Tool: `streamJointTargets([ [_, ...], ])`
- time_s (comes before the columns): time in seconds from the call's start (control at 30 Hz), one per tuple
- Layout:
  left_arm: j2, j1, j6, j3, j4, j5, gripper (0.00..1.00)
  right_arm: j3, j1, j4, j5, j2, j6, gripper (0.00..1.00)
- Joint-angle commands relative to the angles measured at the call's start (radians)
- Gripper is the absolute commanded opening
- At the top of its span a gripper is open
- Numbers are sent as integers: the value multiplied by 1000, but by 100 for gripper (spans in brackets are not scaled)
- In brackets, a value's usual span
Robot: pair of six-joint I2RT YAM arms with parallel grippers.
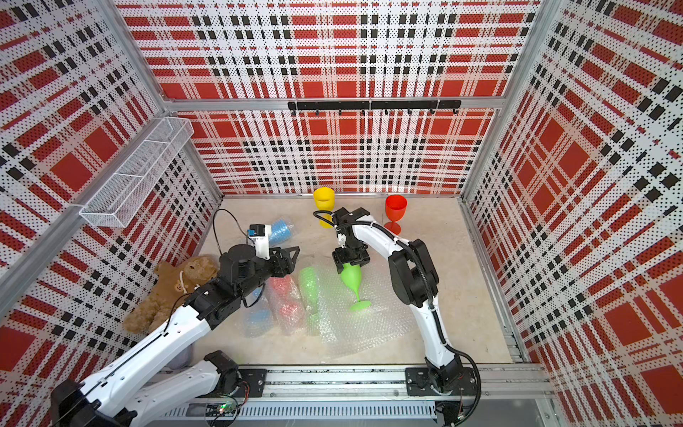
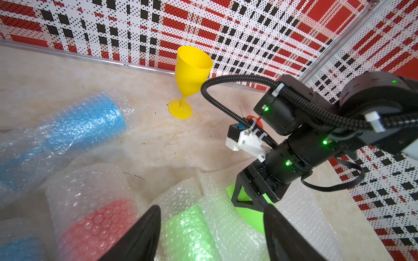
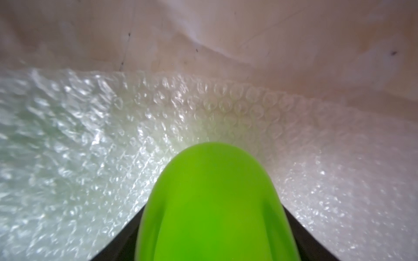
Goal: Unpack wine glasses from bubble wrap
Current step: Pick up the wine glass from the bubble wrap, then place the wine glass at the center of the board.
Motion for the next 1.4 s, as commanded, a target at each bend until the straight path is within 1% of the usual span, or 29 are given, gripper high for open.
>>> streamJointTargets([
  [0.0,-5,15,6,-11,17,-6,73,66,-4,33,38,-153,21,74],
  [0.07,-5,19,6,-10,18,-8,73,61,-4,113,49,-228,18,73],
  [0.13,-2,26,4,-10,18,-13,73,6,-4,257,117,-328,20,72],
  [0.17,-3,29,3,-11,19,-13,73,-46,-4,334,153,-375,20,72],
  [0.2,-3,32,1,-10,20,-12,73,-114,-4,436,201,-430,18,72],
  [0.27,-5,37,-2,-12,27,-9,73,-290,-5,659,262,-522,13,66],
  [0.33,-7,42,-3,-16,32,-9,73,-459,-6,899,274,-607,-25,65],
  [0.4,-8,51,-4,-19,39,-8,73,-652,-6,1198,272,-677,-90,62],
  [0.5,0,64,-7,-20,43,-5,73,-841,-11,1549,272,-704,-201,60],
  [0.57,7,72,-7,-20,44,-1,73,-896,-20,1693,264,-675,-246,60],
  [0.67,14,87,-10,-22,49,8,73,-920,-44,1828,242,-601,-282,60],
  [0.87,19,114,-13,-26,57,25,73,-931,-82,2106,265,-420,-318,60],
  [0.97,12,125,-14,-25,61,38,73,-908,-104,2224,260,-320,-303,60],
  [1.03,4,129,-14,-26,62,39,73,-868,-117,2245,259,-254,-306,60],
  [1.13,-5,136,-14,-28,63,29,73,-796,-131,2228,252,-170,-325,60],
  [1.37,7,141,-14,-29,63,39,73,-636,-165,2156,238,-39,-337,62],
])
